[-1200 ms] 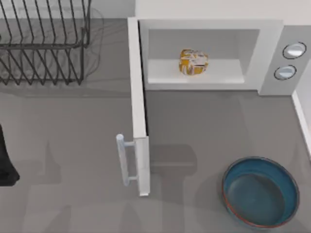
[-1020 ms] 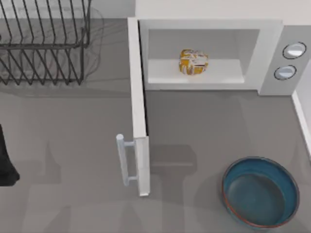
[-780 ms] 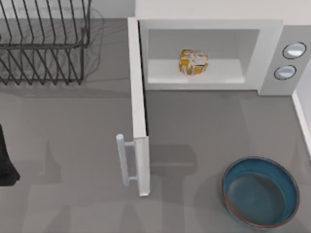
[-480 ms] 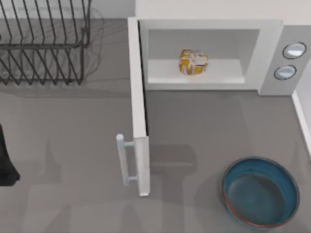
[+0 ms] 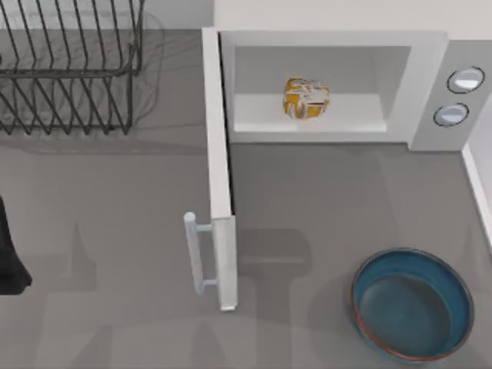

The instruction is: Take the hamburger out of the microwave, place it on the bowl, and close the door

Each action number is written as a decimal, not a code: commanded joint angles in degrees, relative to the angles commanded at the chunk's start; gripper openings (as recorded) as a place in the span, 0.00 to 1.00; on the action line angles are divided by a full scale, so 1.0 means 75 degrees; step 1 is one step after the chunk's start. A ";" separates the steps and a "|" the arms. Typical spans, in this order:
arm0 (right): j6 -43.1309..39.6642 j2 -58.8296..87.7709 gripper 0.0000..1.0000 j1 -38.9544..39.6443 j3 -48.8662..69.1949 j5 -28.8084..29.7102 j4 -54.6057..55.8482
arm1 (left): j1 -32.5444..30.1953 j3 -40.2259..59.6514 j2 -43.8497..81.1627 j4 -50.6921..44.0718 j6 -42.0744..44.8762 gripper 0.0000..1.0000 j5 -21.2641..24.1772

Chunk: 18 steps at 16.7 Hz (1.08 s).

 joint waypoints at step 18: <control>0.0614 0.6781 1.00 0.1506 0.3471 0.1499 0.2143 | 0.0000 0.0000 0.0000 0.0000 0.0000 1.00 0.0000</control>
